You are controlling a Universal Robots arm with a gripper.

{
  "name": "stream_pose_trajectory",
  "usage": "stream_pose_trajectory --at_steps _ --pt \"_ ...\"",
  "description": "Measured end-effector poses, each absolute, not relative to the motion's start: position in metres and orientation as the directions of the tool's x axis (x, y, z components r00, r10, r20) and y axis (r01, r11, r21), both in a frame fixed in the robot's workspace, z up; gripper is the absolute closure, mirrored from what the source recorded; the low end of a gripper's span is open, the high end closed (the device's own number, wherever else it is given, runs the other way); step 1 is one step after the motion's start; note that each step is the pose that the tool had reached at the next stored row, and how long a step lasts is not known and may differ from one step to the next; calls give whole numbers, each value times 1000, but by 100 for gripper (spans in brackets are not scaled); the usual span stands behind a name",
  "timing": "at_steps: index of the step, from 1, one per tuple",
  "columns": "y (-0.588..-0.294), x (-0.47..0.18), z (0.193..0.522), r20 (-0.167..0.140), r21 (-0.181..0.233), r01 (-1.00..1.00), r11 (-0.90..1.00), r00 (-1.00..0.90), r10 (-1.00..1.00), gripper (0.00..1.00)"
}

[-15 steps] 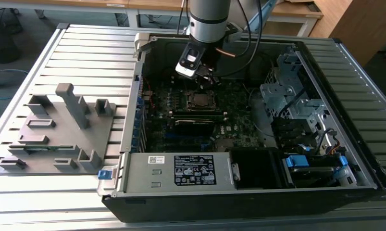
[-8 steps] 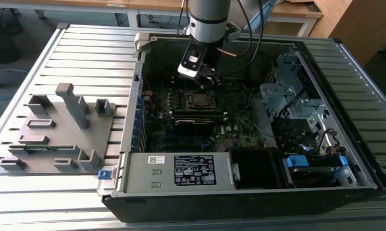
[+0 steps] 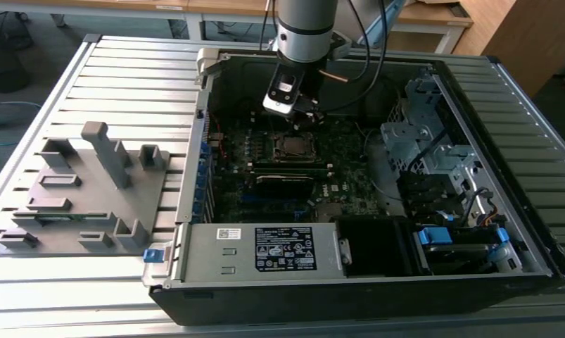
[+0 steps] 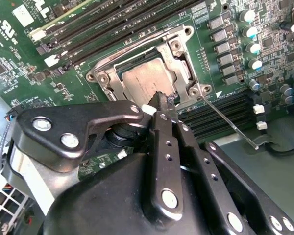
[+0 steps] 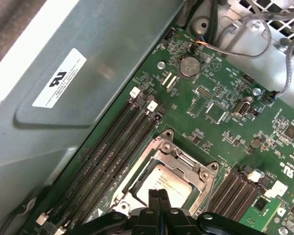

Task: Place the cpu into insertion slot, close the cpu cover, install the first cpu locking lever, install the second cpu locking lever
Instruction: 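Close the cpu cover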

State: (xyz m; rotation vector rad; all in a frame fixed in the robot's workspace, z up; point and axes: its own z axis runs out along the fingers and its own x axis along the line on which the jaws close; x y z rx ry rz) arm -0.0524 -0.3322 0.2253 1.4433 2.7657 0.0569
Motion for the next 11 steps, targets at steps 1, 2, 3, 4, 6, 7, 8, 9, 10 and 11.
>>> stream_pose_trajectory --at_steps 1,2,3,4,6,7,8,9,10,11 --pt "-332 -52 225 -2 42 817 576 -576 817 90" --pt "-332 -52 225 -2 42 814 580 -580 814 90" --pt "-332 -52 225 -2 42 811 584 -584 811 90" --pt "-332 -52 225 -2 42 808 588 -588 809 90" --pt "-332 -52 225 -2 42 802 595 -596 803 90" --pt "-332 -52 225 -2 42 800 599 -600 800 90" --pt "-332 -52 225 -2 42 796 603 -604 797 90" --pt "-332 -52 225 -2 42 794 607 -607 795 90" --pt "-332 -52 225 -2 42 792 609 -610 793 90" --pt "-332 -52 225 -2 42 791 610 -611 792 90"
